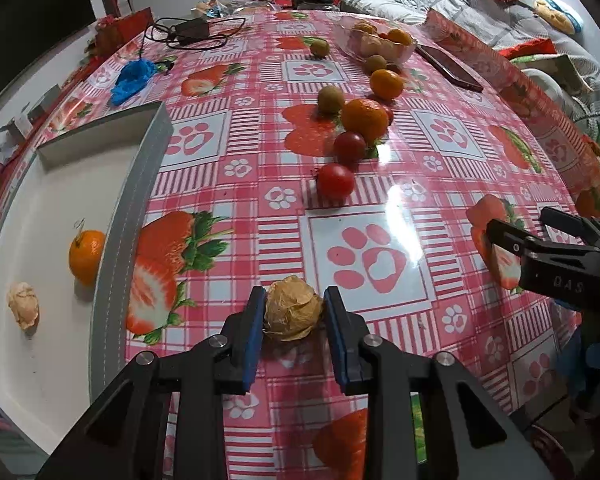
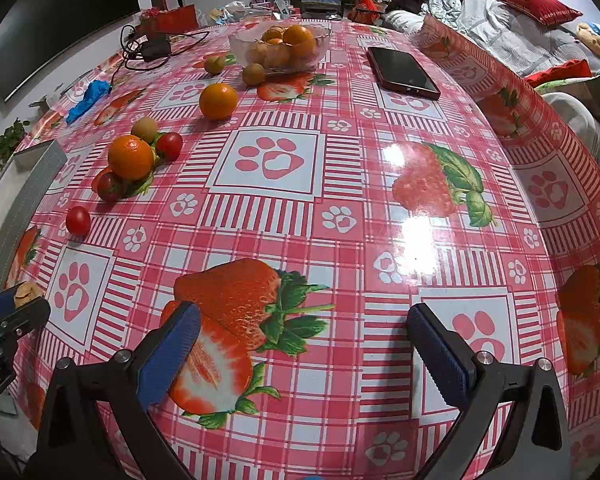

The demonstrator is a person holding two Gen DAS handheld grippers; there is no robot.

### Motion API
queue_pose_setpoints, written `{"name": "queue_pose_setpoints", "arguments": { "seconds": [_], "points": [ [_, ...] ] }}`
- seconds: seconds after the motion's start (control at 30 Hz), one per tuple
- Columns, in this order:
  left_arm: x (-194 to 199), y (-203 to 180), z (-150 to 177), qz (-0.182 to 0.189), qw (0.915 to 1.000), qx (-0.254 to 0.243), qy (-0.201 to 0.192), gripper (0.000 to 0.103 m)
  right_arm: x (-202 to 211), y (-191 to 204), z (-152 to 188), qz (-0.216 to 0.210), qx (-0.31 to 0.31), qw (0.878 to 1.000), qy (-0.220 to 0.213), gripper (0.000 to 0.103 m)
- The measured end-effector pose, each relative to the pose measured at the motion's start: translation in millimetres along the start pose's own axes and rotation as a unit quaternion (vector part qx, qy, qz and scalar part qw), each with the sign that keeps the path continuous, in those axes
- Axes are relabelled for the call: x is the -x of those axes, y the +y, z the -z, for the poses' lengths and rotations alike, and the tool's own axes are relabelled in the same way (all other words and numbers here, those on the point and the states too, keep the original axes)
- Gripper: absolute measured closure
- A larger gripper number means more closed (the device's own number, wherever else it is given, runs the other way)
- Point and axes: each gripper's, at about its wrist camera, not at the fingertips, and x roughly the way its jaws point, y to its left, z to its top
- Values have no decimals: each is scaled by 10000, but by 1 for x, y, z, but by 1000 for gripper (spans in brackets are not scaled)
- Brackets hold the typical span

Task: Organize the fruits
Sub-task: 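Grasp the red cherry tomato with the right gripper while the left gripper holds the brown fruit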

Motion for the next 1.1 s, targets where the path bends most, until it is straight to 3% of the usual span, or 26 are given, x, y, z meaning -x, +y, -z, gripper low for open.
{"name": "queue_pose_setpoints", "arguments": {
  "seconds": [0.3,0.83,0.9,1.0,1.1],
  "points": [
    [5,23,12,-30,9996,261,-101,71,-4,14,-7,-12,-54,9988,477,0],
    [13,39,27,-21,9985,482,-243,70,-21,141,-35,-817,867,9917,489,0],
    [13,39,28,-24,9985,481,-251,70,-23,150,-40,-726,944,9920,419,6],
    [13,39,28,-43,9985,471,-259,70,-23,158,-46,-667,1071,9915,323,25],
    [13,39,28,-34,9985,479,-255,70,-21,160,-49,-667,1113,9913,238,55]
  ]
}}
